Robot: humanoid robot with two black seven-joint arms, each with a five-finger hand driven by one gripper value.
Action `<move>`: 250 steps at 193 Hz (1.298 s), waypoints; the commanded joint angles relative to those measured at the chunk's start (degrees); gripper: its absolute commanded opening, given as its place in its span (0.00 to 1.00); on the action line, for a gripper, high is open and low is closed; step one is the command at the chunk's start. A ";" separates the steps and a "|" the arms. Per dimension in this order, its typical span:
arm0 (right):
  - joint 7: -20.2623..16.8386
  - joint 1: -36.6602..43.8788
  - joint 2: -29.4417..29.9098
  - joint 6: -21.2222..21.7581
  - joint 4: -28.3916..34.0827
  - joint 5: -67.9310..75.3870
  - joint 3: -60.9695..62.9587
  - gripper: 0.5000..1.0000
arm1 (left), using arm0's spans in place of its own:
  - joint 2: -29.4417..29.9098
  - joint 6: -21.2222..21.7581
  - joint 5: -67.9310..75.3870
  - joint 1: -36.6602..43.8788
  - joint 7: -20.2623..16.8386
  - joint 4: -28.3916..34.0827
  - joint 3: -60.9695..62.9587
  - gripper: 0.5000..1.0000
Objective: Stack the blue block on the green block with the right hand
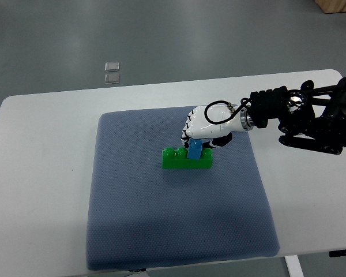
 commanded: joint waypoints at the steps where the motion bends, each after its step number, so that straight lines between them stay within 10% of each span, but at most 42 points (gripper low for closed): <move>1: 0.00 0.62 -0.01 0.13 -0.02 0.15 0.10 0.39 | 0.00 0.00 -0.02 0.00 0.00 0.00 0.00 1.00; 90: -0.35 0.97 -0.10 0.22 -0.28 4.01 0.54 0.41 | 0.00 0.00 0.07 0.00 0.00 0.00 0.00 1.00; 250: -7.56 -11.15 -7.21 4.88 -7.40 53.93 24.88 0.52 | 0.00 0.00 0.07 0.00 0.00 0.00 0.00 1.00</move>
